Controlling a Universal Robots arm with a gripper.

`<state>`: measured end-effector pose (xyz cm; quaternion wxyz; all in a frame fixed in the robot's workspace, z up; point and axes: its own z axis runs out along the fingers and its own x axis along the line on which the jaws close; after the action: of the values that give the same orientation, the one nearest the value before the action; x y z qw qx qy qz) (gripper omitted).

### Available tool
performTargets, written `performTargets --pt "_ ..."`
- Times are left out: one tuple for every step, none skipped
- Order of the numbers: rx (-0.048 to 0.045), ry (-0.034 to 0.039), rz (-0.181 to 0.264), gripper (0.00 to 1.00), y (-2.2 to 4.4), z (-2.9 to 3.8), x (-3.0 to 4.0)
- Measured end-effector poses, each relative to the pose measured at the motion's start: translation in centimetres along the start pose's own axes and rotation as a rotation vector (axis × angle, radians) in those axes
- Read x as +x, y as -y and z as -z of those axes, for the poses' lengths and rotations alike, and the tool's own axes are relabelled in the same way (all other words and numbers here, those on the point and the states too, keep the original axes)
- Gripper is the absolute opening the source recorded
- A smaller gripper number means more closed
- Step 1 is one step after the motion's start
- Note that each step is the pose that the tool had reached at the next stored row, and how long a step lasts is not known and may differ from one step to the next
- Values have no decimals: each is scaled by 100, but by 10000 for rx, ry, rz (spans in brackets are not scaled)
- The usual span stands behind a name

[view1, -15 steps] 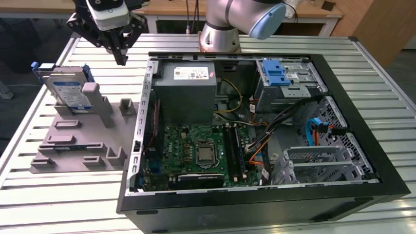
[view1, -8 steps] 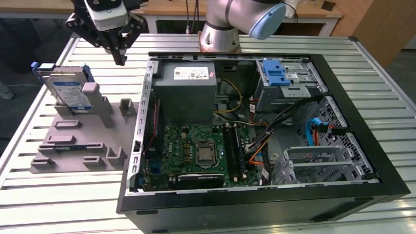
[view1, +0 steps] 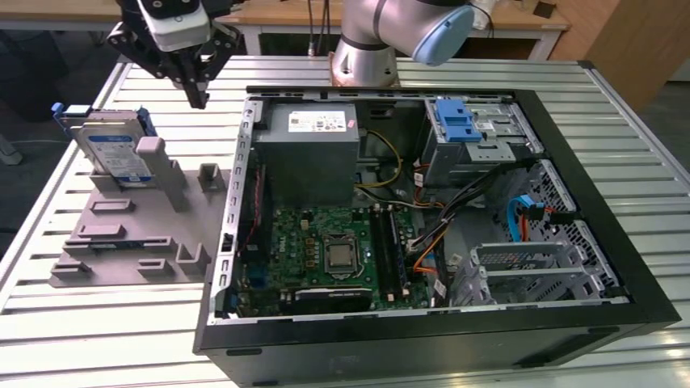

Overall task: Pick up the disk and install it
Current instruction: 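Reach for the disk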

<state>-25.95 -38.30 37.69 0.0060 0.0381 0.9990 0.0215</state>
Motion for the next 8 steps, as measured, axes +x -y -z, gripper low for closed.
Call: performTargets --pt "0 0 0 11 -1 -1 3" --pt "1 -1 1 11 -1 -1 8" --pt "0 0 1 11 -7 -2 13" --pt "1 0 2 11 -18 -3 19" --pt "2 -1 2 11 -31 -4 29" --pt "2 0 0 11 -45 -5 40" --pt "2 -1 0 11 -60 -6 52" --pt "3 -1 0 11 -76 -6 64"
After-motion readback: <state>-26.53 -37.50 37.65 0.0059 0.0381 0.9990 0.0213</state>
